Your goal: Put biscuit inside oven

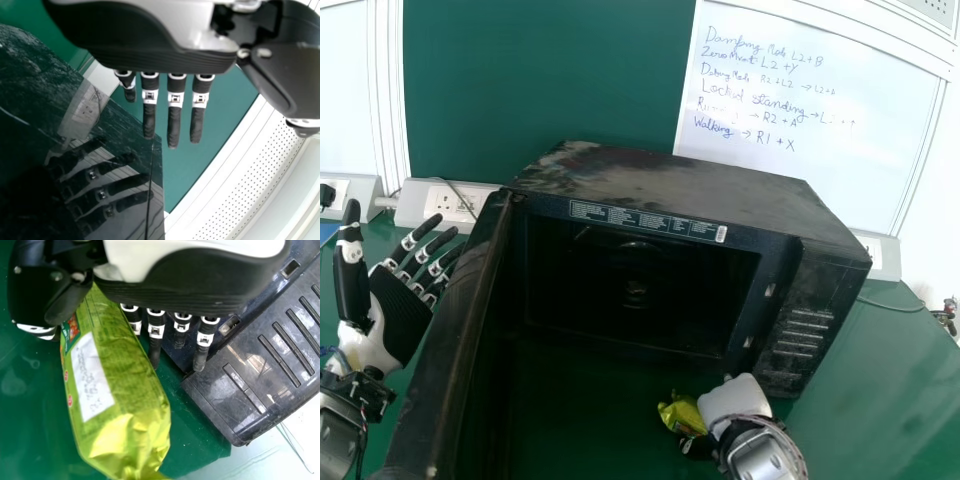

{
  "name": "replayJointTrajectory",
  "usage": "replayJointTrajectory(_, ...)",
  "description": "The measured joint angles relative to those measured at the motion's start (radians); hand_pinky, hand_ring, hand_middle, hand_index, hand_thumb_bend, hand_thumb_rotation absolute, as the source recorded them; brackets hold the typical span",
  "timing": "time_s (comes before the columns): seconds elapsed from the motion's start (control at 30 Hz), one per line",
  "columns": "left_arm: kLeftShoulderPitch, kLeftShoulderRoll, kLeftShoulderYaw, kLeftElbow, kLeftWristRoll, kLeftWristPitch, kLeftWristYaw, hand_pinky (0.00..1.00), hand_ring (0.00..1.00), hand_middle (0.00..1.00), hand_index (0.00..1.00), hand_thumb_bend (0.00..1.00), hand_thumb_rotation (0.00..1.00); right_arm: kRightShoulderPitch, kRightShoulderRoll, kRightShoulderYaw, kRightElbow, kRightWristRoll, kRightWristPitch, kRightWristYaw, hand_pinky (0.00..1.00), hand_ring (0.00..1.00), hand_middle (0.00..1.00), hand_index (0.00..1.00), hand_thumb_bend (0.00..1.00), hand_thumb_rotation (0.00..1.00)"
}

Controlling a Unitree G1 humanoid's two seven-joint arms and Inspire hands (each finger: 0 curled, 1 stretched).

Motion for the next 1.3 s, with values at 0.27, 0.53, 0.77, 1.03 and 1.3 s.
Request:
replayJointTrajectory(0.27,-0.001,0.0,-0.005,-0.007,0.009,0.0,0.014,0.85,0.79,0.74,0.76,0.35,0.28,0.074,0.05,-0.083,0.014,0.126,0.069,-0.182,0.7,0.69,0.66,0.5,0.55,0.14)
replayJointTrajectory(0.53,-0.001,-0.001,-0.005,-0.007,0.009,0.0,0.014,0.86,0.79,0.75,0.78,0.34,0.26,0.098,0.043,-0.109,0.016,0.23,0.067,-0.261,0.56,0.54,0.47,0.51,0.53,0.01)
replayJointTrajectory(0.77,-0.001,-0.004,-0.005,-0.006,0.009,0.0,0.013,0.83,0.77,0.73,0.74,0.37,0.26,0.101,0.036,-0.109,0.022,0.262,0.067,-0.293,0.54,0.53,0.47,0.5,0.53,0.0)
replayJointTrajectory(1.03,-0.001,-0.004,-0.004,0.0,0.009,0.0,0.0,0.84,0.78,0.74,0.75,0.37,0.27,0.111,0.037,-0.108,0.022,0.284,0.067,-0.327,0.54,0.51,0.46,0.5,0.53,0.0)
replayJointTrajectory(1.3,-0.001,-0.004,-0.004,0.0,0.01,-0.001,-0.001,0.85,0.79,0.75,0.77,0.35,0.27,0.114,0.038,-0.11,0.026,0.312,0.067,-0.352,0.57,0.56,0.5,0.48,0.53,0.0)
